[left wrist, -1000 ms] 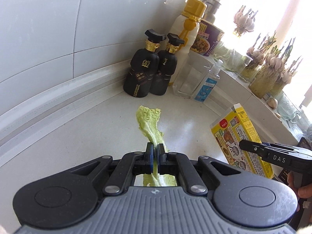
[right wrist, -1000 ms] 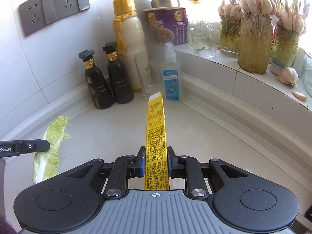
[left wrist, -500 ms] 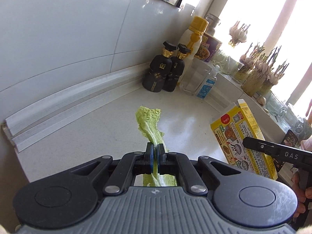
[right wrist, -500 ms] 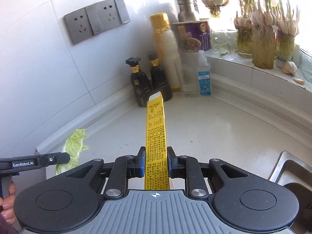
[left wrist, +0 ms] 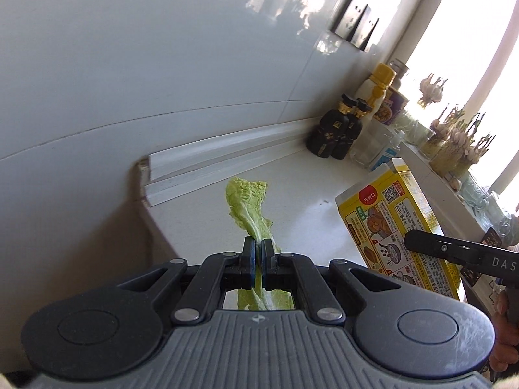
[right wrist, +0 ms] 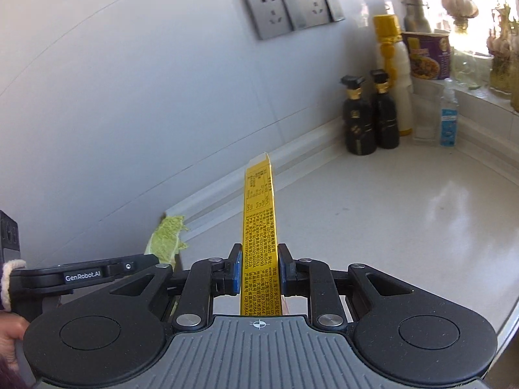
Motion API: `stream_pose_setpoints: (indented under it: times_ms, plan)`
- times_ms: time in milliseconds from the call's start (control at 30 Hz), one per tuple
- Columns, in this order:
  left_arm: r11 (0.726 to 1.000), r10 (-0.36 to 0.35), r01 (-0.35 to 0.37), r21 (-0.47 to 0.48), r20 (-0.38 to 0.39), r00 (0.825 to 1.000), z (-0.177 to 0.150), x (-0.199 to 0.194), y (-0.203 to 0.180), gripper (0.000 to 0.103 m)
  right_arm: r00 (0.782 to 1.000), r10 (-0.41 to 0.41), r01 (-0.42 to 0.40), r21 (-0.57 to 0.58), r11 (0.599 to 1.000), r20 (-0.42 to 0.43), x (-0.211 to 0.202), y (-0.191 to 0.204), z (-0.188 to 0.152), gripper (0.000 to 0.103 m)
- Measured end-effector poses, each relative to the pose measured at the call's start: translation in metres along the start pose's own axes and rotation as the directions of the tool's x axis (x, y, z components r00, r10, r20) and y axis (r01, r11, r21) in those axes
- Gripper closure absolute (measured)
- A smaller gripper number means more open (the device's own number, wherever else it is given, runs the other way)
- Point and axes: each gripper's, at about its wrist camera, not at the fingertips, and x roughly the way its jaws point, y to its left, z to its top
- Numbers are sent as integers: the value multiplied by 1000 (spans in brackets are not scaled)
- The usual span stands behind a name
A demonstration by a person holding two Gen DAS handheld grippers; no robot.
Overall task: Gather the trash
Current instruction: 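Carry the cabbage leaf and curry box down over the cream bin with both grippers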
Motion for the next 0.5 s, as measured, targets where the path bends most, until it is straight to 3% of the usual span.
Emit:
stream_pose_setpoints:
  times_ms: [233,500]
  plan:
    - [994,73,-74,-83,-21,997,-27,-21,53,100,990,103,-109,-69,992,-92,29,71,-31,83]
    - [973,151,-163,-163,-87,985,-71,-30,106,100,961,133,-158,-91,983,-242,75,117,-86,83]
